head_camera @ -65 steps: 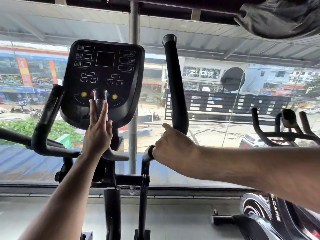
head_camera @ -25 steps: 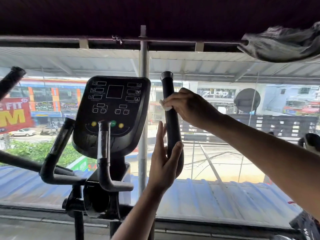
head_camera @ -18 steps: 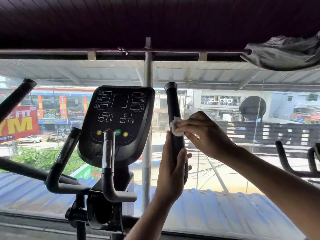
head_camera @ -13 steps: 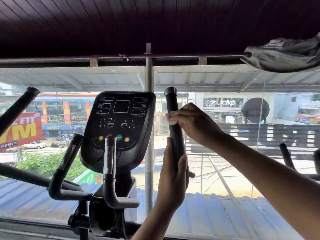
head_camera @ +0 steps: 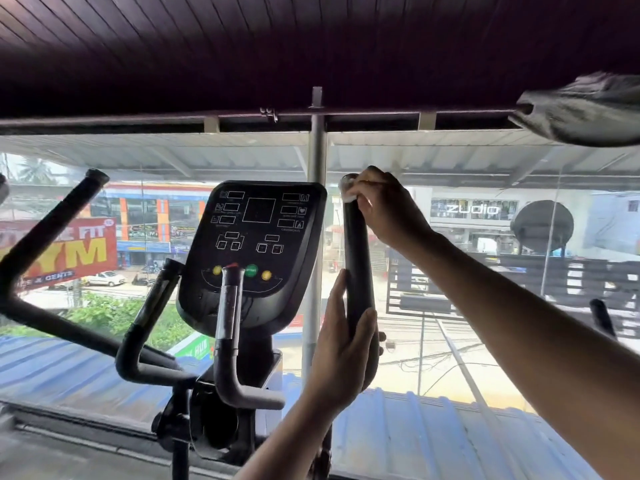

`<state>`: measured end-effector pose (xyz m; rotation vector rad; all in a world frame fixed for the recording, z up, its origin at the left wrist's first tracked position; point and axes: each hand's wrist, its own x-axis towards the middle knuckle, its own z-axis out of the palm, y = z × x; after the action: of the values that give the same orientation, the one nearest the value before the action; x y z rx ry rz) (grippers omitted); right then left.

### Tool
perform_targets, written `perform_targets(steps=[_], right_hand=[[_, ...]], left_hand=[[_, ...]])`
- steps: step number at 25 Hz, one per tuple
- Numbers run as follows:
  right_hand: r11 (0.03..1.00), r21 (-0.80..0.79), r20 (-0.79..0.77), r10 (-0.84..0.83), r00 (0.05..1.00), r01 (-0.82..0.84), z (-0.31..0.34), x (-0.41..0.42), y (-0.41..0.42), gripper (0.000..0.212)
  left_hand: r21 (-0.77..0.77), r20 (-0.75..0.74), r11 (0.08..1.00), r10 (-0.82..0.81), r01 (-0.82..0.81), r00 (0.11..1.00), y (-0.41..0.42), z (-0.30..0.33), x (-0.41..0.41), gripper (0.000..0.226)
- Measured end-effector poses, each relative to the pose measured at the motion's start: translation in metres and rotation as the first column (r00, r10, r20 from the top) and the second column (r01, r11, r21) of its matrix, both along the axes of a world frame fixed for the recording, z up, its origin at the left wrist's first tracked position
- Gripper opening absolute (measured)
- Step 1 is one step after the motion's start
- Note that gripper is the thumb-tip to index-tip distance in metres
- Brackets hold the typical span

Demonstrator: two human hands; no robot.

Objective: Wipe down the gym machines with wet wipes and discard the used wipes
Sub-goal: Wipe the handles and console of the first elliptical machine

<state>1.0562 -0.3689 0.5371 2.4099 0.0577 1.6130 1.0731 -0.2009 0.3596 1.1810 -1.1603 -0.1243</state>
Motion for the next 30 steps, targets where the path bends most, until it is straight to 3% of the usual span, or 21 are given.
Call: perform_targets(steps=[2, 3, 4, 6, 7, 8, 10, 12, 14, 17, 20, 23, 26, 30], right_hand=[[0.97, 0.213, 0.055, 0.111, 0.992, -0.12, -0.014, -0.006, -0.016, 0.015], [0.905, 0.371, 0.132, 0.172, 0.976, -0.21, -0.022, -0.006, -0.024, 0.012], [0.759, 0.558, 0.256, 0.229, 0.939, -0.336, -0.027, -0.005, -0.029, 0.013], [0.186, 0.783, 0.526, 0.311, 0.792, -0.593, -0.034, 0.008, -0.034, 0.013], [-0.065, 0.774, 0.61, 0.342, 0.715, -0.63, -0.034, 0.016, -0.03, 0.01], [-0.225, 0.745, 0.662, 0.373, 0.65, -0.628, -0.033, 0.026, -0.025, 0.011], [-0.459, 0.643, 0.766, 0.399, 0.504, -0.613, -0.031, 0.041, -0.012, 0.017], [-0.604, 0.541, 0.841, 0.384, 0.381, -0.585, -0.034, 0.044, -0.003, 0.02], [-0.589, 0.573, 0.816, 0.476, 0.328, -0.57, -0.05, 0.04, -0.006, 0.023], [-0.471, 0.685, 0.707, 0.614, 0.351, -0.555, -0.075, 0.029, -0.013, 0.043], [-0.449, 0.672, 0.714, 0.603, 0.355, -0.589, -0.071, 0.021, -0.013, 0.021], [-0.47, 0.617, 0.772, 0.516, 0.371, -0.631, -0.059, 0.011, -0.003, 0.005], [-0.436, 0.665, 0.732, 0.54, 0.416, -0.606, -0.073, -0.003, 0.009, 0.009], [-0.453, 0.668, 0.736, 0.521, 0.433, -0.591, -0.095, -0.015, 0.021, 0.013]], left_hand=[[-0.002, 0.014, 0.997, 0.079, -0.079, 0.997, -0.002, 0.006, 0.004, 0.062], [0.009, 0.035, 0.995, 0.098, -0.098, 0.995, -0.004, 0.008, 0.005, 0.065], [0.017, 0.044, 0.994, 0.11, -0.111, 0.993, -0.005, 0.01, 0.006, 0.068], [-0.005, 0.046, 0.992, 0.127, -0.127, 0.991, -0.009, 0.013, 0.002, 0.067], [-0.019, 0.056, 0.99, 0.142, -0.141, 0.988, -0.01, 0.013, -0.001, 0.065], [-0.022, 0.07, 0.987, 0.163, -0.162, 0.984, -0.011, 0.013, -0.005, 0.062], [-0.041, 0.102, 0.97, 0.244, -0.241, 0.964, -0.01, 0.01, -0.01, 0.06], [-0.067, 0.122, 0.955, 0.296, -0.29, 0.947, -0.008, 0.006, -0.01, 0.062], [-0.047, 0.114, 0.949, 0.316, -0.313, 0.942, -0.01, 0.0, -0.007, 0.06], [-0.032, 0.244, 0.911, 0.406, -0.411, 0.881, -0.006, -0.003, -0.006, 0.059], [-0.128, 0.424, 0.846, 0.519, -0.518, 0.742, 0.002, 0.018, 0.009, 0.056], [-0.248, 0.605, 0.788, 0.58, -0.564, 0.546, 0.0, 0.085, 0.049, 0.054], [-0.187, 0.805, 0.799, 0.458, -0.572, 0.376, -0.02, 0.16, 0.078, 0.052], [-0.034, 0.939, 0.858, 0.203, -0.512, 0.278, -0.057, 0.192, 0.107, 0.055]])
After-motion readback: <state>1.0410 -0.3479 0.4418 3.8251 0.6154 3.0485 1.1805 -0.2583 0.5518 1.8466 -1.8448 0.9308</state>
